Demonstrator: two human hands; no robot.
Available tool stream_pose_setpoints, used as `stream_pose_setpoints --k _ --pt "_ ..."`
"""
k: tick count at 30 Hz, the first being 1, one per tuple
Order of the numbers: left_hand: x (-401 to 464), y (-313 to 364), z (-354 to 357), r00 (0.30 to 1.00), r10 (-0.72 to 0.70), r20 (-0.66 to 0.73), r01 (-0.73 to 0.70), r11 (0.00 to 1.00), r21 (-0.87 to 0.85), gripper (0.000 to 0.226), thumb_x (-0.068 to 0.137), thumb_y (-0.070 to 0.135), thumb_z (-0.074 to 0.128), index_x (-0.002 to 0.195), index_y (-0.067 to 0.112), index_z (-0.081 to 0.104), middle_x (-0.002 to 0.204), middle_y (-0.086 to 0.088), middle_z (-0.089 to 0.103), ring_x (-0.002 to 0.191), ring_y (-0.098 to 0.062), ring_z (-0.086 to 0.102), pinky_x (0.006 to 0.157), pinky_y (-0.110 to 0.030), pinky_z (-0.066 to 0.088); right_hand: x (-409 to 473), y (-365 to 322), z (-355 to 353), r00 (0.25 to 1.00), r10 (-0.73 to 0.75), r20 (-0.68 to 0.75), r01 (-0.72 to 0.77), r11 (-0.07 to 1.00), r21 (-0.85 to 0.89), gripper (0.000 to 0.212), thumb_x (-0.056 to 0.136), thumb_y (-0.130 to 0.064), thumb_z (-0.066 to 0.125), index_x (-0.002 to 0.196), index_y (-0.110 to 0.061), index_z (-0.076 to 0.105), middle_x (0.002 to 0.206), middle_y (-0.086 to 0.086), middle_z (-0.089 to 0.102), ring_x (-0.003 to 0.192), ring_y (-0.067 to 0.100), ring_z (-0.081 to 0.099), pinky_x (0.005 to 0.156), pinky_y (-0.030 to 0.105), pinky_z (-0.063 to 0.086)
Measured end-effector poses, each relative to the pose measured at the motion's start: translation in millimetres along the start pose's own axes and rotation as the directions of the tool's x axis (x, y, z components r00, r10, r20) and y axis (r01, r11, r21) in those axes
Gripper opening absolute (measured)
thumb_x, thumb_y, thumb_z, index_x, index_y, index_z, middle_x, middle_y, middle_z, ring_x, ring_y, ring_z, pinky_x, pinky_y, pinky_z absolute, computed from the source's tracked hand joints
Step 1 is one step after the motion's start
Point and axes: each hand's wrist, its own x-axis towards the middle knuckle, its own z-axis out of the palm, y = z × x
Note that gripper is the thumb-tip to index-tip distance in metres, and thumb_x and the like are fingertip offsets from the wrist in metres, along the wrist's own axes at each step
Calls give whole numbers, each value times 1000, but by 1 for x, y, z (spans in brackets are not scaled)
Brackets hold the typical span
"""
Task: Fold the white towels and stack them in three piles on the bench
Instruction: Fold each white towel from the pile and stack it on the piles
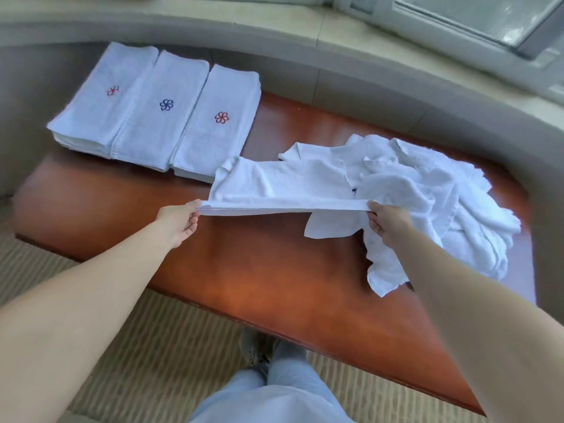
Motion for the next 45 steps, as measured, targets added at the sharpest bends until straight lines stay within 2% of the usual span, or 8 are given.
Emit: stream_pose_setpoints --k 4,10,16,20,23,30,37,45 --pt "-36 43 1 997 71 22 -68 992 -103 15 89 23 80 95 14 69 85 0 66 72 -9 54 74 -22 50 -26 -43 -7 1000 -23 -15 25 993 118 14 93 -17 75 84 -11 66 69 0 65 42 2 58 49 16 53" --pt "-84 101 -1 985 168 50 -153 962 -225 14 90 18 78 83 17 66 50 8 63 43 -2 46 55 -15 44 -70 -96 -16 996 -87 -5 86 963 256 12 91 -16 77 88 -13 66 60 -3 66 38 0 57 46 15 51" --pt "-127 150 -5 957 283 65 -258 931 -258 5 86 13 66 81 13 66 49 6 57 41 -6 40 43 -12 40 -114 -148 -24 985 -174 -12 164 902 399 11 82 -8 76 82 -13 67 47 -4 54 35 5 48 45 17 44" --pt "-141 184 0 940 324 105 -289 922 -256 35 87 15 54 115 10 75 63 6 50 46 -7 37 48 -15 41 -128 -179 -21 970 -237 -49 235 878 416 15 85 -5 73 75 -10 62 43 -1 51 33 11 40 42 19 35" --pt "-138 190 5 953 291 88 -267 939 -216 37 92 13 51 123 12 70 70 5 52 53 -9 40 57 -19 43 -123 -180 -18 964 -260 -49 261 902 343 17 92 -1 63 84 -15 60 49 0 51 38 10 39 45 20 31" --pt "-113 170 3 969 231 87 -212 959 -191 21 94 13 53 91 23 72 87 3 56 68 -11 47 65 -20 48 -96 -156 -13 986 -166 2 161 959 232 6 90 -13 69 86 -14 64 68 0 57 46 8 43 52 20 46" --pt "-98 146 -29 972 -11 233 -77 928 365 18 93 16 71 111 17 71 90 2 65 81 -13 67 91 -30 52 -93 -130 -38 988 13 153 16 982 -187 12 93 -14 74 96 -13 62 70 -1 57 58 6 52 55 16 49" --pt "-103 149 -80 863 -365 350 14 709 705 52 62 25 100 104 8 75 86 -7 70 92 -25 74 94 -44 57 -107 -127 -73 830 445 336 -160 767 -621 16 84 -18 82 86 -4 76 70 3 61 51 10 55 51 21 52"
